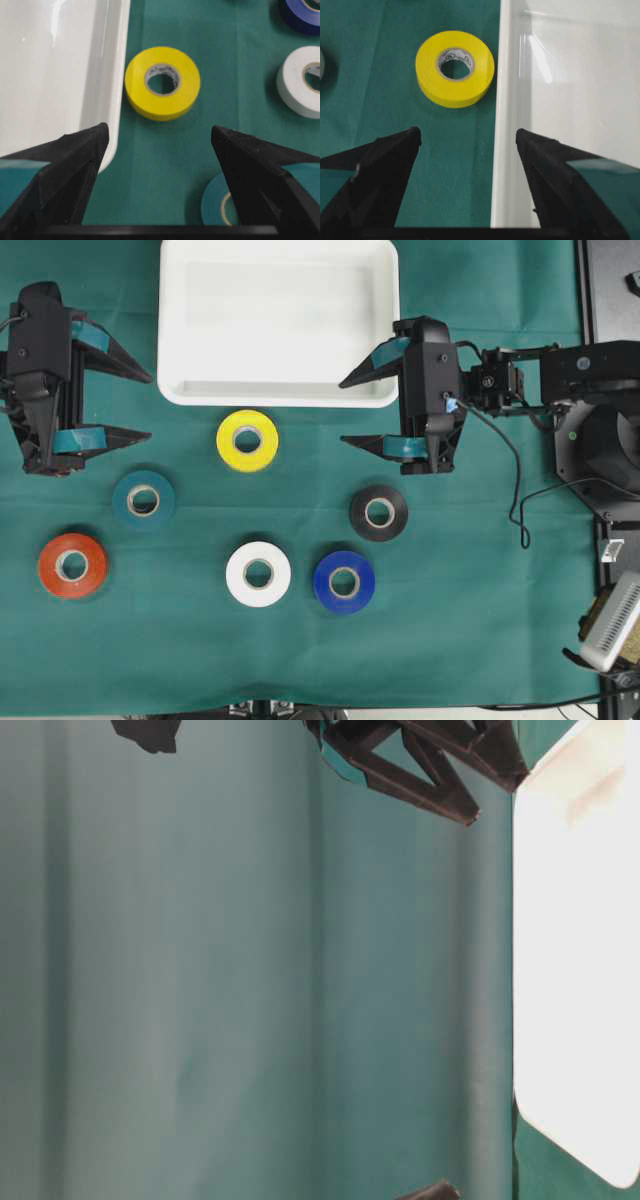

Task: Put the tape alternately from left to right into the white case.
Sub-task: 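Move the right gripper down toward the blue tape roll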

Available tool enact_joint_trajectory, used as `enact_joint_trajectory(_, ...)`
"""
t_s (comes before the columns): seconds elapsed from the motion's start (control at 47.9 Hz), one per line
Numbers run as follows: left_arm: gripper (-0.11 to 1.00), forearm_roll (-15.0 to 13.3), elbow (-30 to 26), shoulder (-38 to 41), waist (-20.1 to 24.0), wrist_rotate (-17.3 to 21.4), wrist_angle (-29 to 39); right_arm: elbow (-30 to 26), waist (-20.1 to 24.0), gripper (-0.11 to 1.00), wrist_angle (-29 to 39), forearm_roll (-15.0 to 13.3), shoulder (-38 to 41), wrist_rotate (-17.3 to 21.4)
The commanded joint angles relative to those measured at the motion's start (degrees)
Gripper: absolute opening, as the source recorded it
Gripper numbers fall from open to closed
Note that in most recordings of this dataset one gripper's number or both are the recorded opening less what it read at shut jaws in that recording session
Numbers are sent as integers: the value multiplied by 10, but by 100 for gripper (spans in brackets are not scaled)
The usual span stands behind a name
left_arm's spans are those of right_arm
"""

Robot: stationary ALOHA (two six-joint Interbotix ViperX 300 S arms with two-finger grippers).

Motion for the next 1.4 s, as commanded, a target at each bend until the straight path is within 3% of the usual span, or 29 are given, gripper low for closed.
enact_joint_trajectory(0.0, 62, -1, -14, -3, 2, 1, -2, -11, 0, 84, -3, -1, -4, 0)
enact_joint_trajectory(0.418, 62, -1, -12, -3, 2, 1, -2, -10, 8, 84, 0, -1, -4, 3)
enact_joint_trajectory(0.856, 62, -1, -11, -3, 2, 1, -2, -11, 79, 84, 0, -2, -4, 37)
enact_joint_trajectory(1.378, 62, -1, -12, -3, 2, 1, -2, -25, 160, 84, 0, -1, 20, 40)
